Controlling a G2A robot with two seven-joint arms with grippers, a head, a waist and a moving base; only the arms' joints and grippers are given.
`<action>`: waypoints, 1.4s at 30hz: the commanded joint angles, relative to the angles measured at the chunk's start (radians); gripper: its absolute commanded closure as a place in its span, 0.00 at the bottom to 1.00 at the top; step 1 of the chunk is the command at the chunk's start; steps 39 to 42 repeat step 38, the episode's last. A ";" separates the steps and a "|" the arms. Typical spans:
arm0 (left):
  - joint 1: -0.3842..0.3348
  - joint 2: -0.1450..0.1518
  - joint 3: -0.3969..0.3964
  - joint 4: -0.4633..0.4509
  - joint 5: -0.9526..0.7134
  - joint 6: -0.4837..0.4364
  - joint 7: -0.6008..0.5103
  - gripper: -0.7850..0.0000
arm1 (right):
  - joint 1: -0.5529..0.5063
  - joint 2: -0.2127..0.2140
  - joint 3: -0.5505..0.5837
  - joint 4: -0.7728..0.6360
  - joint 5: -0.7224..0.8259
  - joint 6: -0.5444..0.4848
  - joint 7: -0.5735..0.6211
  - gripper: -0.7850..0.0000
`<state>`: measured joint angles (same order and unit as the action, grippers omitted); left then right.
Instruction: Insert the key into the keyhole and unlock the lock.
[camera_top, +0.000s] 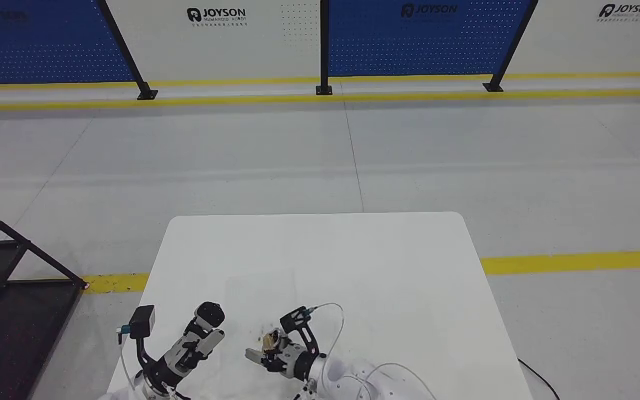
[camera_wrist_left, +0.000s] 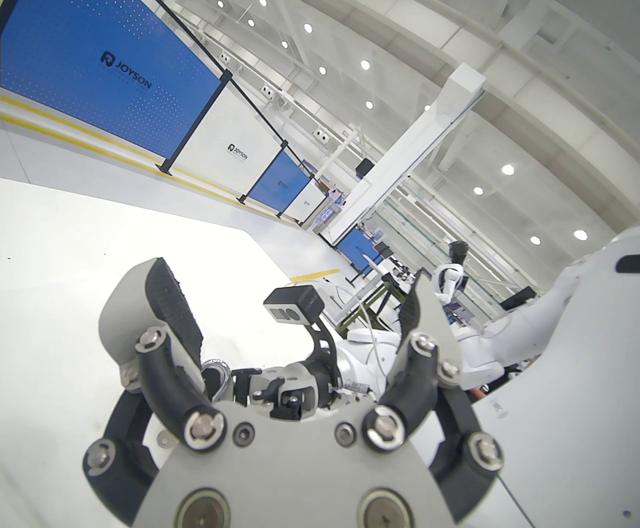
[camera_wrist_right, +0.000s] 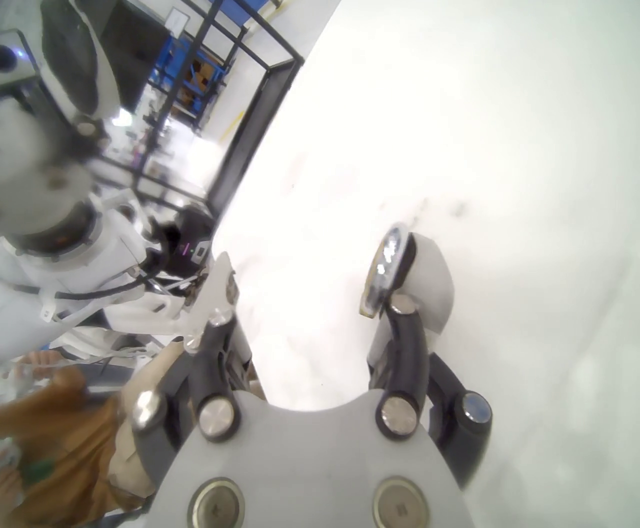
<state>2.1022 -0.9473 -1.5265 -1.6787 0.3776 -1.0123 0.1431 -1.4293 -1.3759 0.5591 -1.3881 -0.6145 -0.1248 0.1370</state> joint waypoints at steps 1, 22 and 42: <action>0.000 0.000 0.000 0.000 0.000 0.000 0.000 0.00 | -0.020 0.018 0.013 -0.061 -0.037 0.043 0.016 0.00; 0.000 0.000 0.000 0.000 0.000 0.000 0.000 0.00 | -0.320 0.164 0.188 -0.517 -0.434 0.108 -0.069 0.00; -0.034 -0.019 -0.007 -0.011 0.088 0.093 -0.013 0.00 | -0.316 0.169 0.267 -0.505 -0.458 0.111 -0.073 0.00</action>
